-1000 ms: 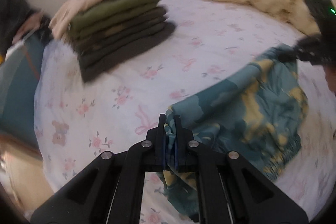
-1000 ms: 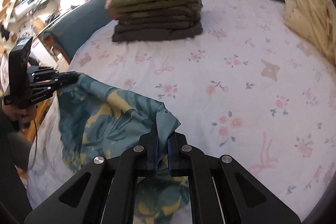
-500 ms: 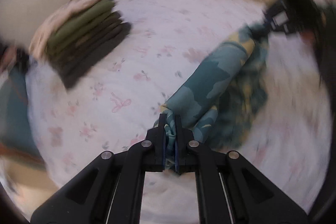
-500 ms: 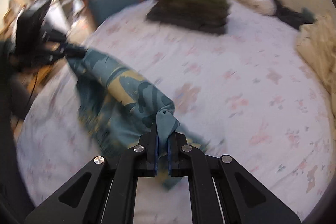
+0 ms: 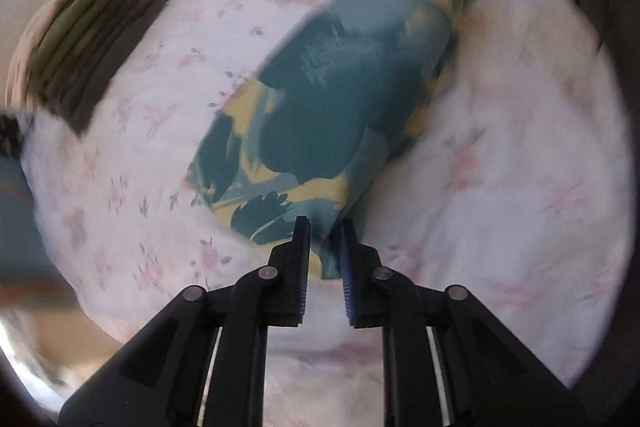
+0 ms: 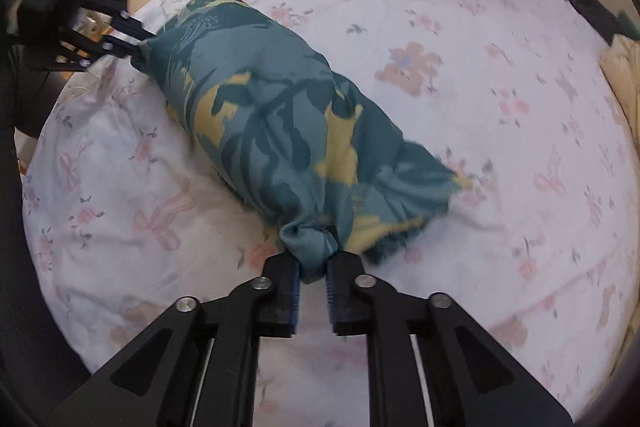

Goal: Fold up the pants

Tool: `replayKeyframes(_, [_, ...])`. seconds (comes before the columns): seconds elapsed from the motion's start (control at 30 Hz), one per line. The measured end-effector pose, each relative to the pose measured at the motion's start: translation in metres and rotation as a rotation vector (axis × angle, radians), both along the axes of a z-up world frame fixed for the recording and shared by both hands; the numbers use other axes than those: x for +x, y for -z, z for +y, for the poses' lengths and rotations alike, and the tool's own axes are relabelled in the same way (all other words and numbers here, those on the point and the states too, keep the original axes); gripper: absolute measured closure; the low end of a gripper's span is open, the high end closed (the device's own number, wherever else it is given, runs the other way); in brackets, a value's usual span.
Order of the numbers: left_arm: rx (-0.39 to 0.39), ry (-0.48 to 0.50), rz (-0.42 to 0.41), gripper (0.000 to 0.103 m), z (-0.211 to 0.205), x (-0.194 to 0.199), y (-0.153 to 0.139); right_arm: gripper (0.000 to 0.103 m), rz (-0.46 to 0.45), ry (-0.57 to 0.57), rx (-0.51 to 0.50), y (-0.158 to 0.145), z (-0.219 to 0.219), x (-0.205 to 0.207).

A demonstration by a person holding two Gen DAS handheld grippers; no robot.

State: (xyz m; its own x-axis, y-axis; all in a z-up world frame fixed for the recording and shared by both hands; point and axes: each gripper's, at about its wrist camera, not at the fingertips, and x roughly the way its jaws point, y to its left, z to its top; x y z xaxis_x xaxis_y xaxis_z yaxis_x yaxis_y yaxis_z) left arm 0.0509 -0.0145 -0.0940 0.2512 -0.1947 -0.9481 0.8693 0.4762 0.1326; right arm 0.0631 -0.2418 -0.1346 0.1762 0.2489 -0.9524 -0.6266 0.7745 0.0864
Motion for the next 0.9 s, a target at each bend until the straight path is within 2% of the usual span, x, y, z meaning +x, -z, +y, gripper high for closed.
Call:
replayKeyframes(0.07, [-0.145, -0.055, 0.029, 0.086, 0.011, 0.005, -0.036, 0.052, 0.015, -0.013, -0.008, -0.010, -0.007, -0.001])
replayKeyframes(0.1, [-0.204, -0.082, 0.018, 0.080, 0.014, 0.007, -0.054, 0.050, -0.003, -0.006, -0.004, -0.021, -0.013, 0.000])
replayKeyframes(0.17, [-0.306, -0.164, -0.015, 0.078, 0.015, 0.016, -0.081, 0.051, -0.012, 0.014, 0.040, -0.043, -0.023, 0.001])
replayKeyframes(0.2, [-0.355, -0.224, -0.029, 0.078, 0.014, 0.024, -0.090, 0.052, -0.029, 0.035, 0.093, -0.059, -0.030, 0.004])
replayKeyframes(0.23, [-0.376, -0.297, -0.041, 0.078, 0.010, 0.032, -0.092, 0.058, -0.052, 0.066, 0.143, -0.072, -0.034, 0.009])
replayKeyframes(0.27, [-0.370, -0.354, -0.040, 0.079, 0.005, 0.045, -0.089, 0.070, -0.065, 0.113, 0.188, -0.080, -0.038, 0.016])
replayKeyframes(0.33, [-0.326, -0.481, 0.026, 0.101, -0.012, 0.065, -0.065, 0.083, -0.033, 0.239, 0.270, -0.083, -0.043, 0.033])
replayKeyframes(0.37, [-0.299, -0.545, 0.072, 0.103, -0.018, 0.072, -0.049, 0.084, -0.028, 0.319, 0.283, -0.078, -0.041, 0.042])
replayKeyframes(0.4, [-0.305, -0.613, 0.135, 0.103, -0.027, 0.076, -0.030, 0.084, -0.015, 0.370, 0.290, -0.071, -0.038, 0.046])
replayKeyframes(0.43, [-0.326, -0.633, 0.161, 0.103, -0.031, 0.076, -0.021, 0.084, 0.018, 0.430, 0.300, -0.060, -0.031, 0.053])
replayKeyframes(0.47, [-0.347, -0.640, 0.176, 0.103, -0.039, 0.073, -0.010, 0.085, 0.052, 0.468, 0.300, -0.046, -0.021, 0.056])
replayKeyframes(0.53, [-0.347, -0.649, 0.180, 0.102, -0.048, 0.063, 0.010, 0.086, 0.091, 0.470, 0.270, -0.022, -0.002, 0.053])
replayKeyframes(0.6, [-0.289, -0.699, 0.224, 0.102, -0.052, 0.059, 0.034, 0.089, 0.132, 0.449, 0.205, 0.006, 0.014, 0.045])
replayKeyframes(0.63, [-0.285, -0.706, 0.218, 0.102, -0.053, 0.054, 0.039, 0.094, 0.170, 0.454, 0.153, 0.027, 0.017, 0.041])
replayKeyframes(0.7, [-0.256, -0.643, 0.161, 0.100, -0.057, 0.045, 0.039, 0.097, 0.182, 0.438, 0.068, 0.044, 0.017, 0.033])
replayKeyframes(0.73, [-0.252, -0.627, 0.155, 0.100, -0.054, 0.044, 0.037, 0.103, 0.186, 0.426, 0.057, 0.044, 0.016, 0.033])
replayKeyframes(0.83, [-0.228, -0.642, 0.169, 0.102, -0.033, 0.046, 0.032, 0.103, 0.167, 0.500, -0.042, 0.040, -0.008, 0.035])
replayKeyframes(0.9, [-0.168, -0.652, 0.170, 0.102, -0.019, 0.049, 0.033, 0.100, 0.230, 0.591, -0.019, 0.043, -0.035, 0.032])
